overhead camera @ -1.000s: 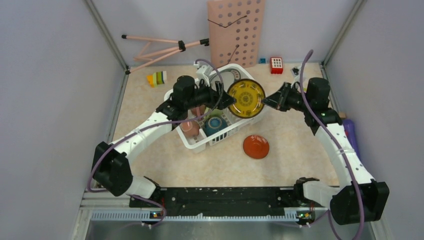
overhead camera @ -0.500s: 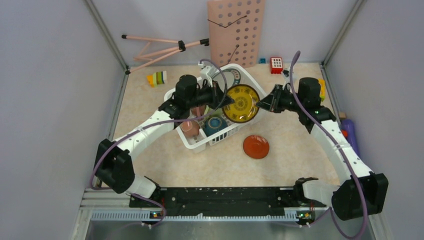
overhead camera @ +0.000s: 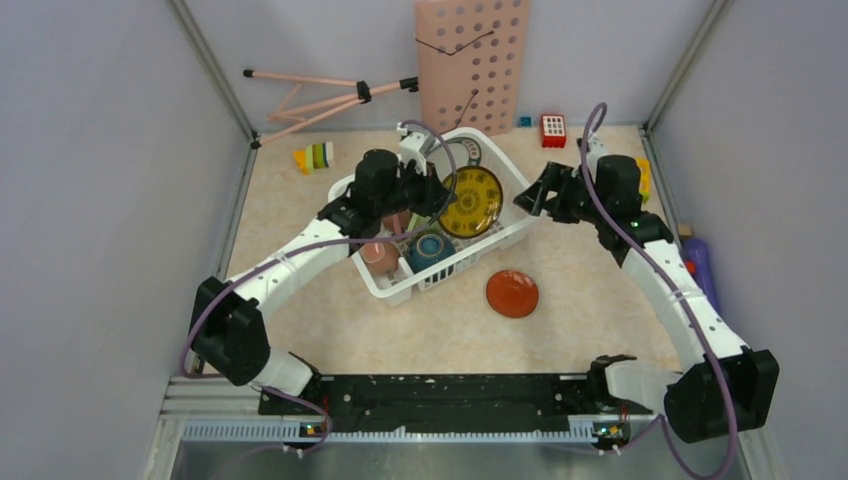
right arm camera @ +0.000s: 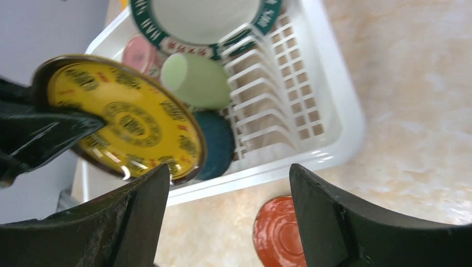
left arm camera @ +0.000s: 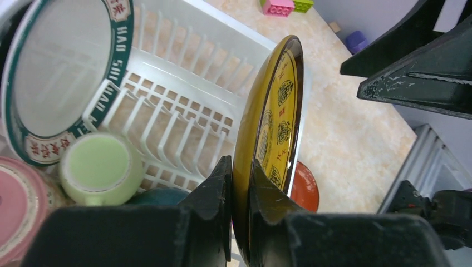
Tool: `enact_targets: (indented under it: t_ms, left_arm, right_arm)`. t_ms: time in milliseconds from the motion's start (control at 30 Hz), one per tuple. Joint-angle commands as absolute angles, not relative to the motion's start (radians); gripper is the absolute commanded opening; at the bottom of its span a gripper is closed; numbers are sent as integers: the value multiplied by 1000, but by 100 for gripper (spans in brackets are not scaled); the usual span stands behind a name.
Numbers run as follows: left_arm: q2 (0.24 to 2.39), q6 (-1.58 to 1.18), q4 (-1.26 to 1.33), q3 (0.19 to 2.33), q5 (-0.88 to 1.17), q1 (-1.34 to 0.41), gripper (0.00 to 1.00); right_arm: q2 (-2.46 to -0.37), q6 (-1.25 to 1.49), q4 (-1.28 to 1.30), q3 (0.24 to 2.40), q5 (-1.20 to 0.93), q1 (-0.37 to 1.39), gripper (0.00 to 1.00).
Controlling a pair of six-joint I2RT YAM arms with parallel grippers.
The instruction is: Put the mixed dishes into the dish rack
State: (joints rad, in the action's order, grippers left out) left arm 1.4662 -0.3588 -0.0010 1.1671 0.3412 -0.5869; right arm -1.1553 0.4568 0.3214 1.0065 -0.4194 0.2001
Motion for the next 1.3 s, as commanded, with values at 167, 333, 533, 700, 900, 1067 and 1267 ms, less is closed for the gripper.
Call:
enact_targets:
  t_ms: [167,333,533,700,900,1067,1267]
  left_arm:
    - [1516,-96,-33,1368,-16,-682,0]
    - [1583,-24,-33,1444,-118,-716,0]
    - [1697,27,-70,1551,-180,-728,0]
    - [1760,169,38,1555,-270,-793,0]
    - [1825,334,125,1527,-425,-834,0]
    - [1846,422,198,1472,-490,-830,0]
    - [1897,481,234,1457,-572,-826,0]
  right_arm:
    - [-985,541,470,1006,215,206,79]
    - [-851,597,408,874,307,206,84]
    - [-763,588,319,789,272,207,86]
    - [-765,607,317,776,298,206,86]
    - [-783,597,306,779,256,206,86]
    - [-801,613,289,774,211,206,86]
    - [-806,607,277,768,191,206,86]
